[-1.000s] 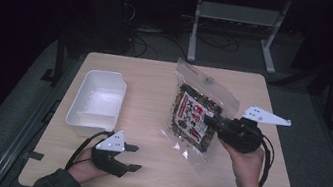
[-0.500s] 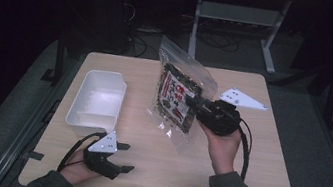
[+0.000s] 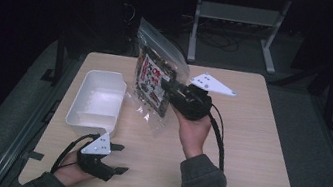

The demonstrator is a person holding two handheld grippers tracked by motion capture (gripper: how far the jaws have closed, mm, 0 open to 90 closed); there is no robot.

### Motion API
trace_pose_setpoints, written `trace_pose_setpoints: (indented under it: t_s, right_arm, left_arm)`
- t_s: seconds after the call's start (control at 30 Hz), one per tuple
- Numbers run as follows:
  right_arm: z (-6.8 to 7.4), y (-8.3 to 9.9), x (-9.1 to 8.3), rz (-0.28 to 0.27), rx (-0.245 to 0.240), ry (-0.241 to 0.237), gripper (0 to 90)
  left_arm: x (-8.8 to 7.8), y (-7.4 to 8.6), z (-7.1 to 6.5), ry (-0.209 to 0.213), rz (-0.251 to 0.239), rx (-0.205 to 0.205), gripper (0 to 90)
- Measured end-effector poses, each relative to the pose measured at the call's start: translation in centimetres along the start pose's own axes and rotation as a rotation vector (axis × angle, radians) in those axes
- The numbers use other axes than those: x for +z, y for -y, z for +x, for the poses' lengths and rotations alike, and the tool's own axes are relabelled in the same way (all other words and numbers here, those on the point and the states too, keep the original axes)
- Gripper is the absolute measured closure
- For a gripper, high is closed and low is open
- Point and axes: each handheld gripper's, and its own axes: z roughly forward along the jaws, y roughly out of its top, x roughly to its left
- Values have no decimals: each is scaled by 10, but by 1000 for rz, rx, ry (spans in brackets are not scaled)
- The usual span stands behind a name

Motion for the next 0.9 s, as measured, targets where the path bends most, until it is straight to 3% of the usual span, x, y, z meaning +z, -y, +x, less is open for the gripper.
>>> trace_pose_setpoints:
  t_s: [0.27,0.47,0.7,0.9]
  right_arm:
    - [14,-2,31,-13,-4,25,748]
    - [21,-1,55,-15,13,0,748]
    - [33,-2,81,-22,-11,15,748]
    - [39,1,103,-22,-2,18,748]
  left_arm:
    - [-5,5,2,-5,2,-16,274]
    - [-9,10,3,-7,5,-24,273]
    - [-17,16,3,-21,15,-21,272]
    - [-23,23,4,-36,19,-36,273]
